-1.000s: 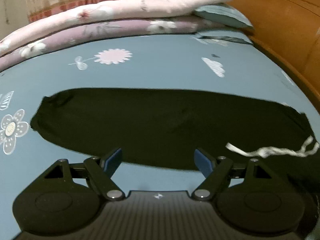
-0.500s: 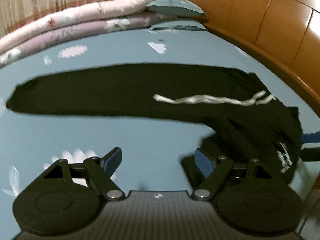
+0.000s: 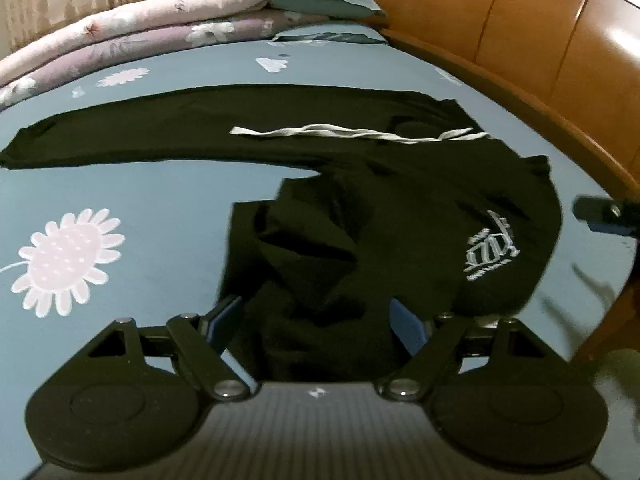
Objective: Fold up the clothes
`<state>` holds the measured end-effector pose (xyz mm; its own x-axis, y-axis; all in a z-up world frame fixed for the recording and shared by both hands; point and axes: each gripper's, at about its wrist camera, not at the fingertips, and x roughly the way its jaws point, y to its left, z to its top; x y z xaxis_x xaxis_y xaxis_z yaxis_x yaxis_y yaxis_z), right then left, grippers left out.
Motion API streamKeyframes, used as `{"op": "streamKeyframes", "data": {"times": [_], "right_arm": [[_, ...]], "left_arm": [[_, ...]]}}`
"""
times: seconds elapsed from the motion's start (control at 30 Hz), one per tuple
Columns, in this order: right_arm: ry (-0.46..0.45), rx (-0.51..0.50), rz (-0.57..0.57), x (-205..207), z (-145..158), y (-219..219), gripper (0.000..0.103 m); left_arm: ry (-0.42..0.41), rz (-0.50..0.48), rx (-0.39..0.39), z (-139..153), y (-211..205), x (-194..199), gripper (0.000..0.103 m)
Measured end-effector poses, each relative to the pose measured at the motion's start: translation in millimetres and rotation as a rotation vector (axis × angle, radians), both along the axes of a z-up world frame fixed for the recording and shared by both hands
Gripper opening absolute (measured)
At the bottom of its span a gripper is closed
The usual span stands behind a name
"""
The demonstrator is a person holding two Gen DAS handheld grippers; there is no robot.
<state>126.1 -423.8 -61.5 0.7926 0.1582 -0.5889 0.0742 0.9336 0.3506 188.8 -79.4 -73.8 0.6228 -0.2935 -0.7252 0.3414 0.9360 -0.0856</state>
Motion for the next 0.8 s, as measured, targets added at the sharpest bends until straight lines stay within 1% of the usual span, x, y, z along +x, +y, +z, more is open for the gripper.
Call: {"op": "streamKeyframes", "data": {"times": [0.1, 0.2, 0.23, 0.27, 0.33, 0.43, 0.63, 0.8], "right_arm": [[0.02, 0.023, -0.075, 9.0, -11.3, -25.0, 0.101], [0.047, 0.051, -0.148, 14.9, -26.7, -44.3, 0.095], [0.051, 0.058, -0.158, 15.4, -30.7, -46.6, 0.094], [0.054, 0.064, -0.165, 15.8, -34.6, -48.4, 0.089], [0.055, 0.075, -0.163, 15.2, -40.4, -47.7, 0.088], [0.012, 0.062, -0.083, 9.6, -35.2, -27.3, 0.087], [-0.05, -0.013, 0.169, 11.9, -13.8, 41.4, 0.087], [-0.05, -0.069, 0.304, 12.0, -4.5, 83.7, 0.087]], "left_arm": [[-0.001, 0.008, 0.0, -1.1, -3.7, -0.5, 0.08], [0.004, 0.018, -0.01, -3.1, -3.3, 2.5, 0.08], [0.003, 0.022, -0.015, -3.9, -2.4, 3.6, 0.08], [0.001, 0.026, -0.019, -4.7, -1.2, 4.6, 0.08], [0.006, 0.034, -0.029, -7.1, 0.9, 6.9, 0.08], [0.017, 0.051, -0.041, -11.1, 4.0, 10.5, 0.08], [0.032, 0.069, -0.05, -13.3, 12.0, 7.3, 0.08], [0.027, 0.08, -0.046, -12.7, 23.7, -1.3, 0.08]]}}
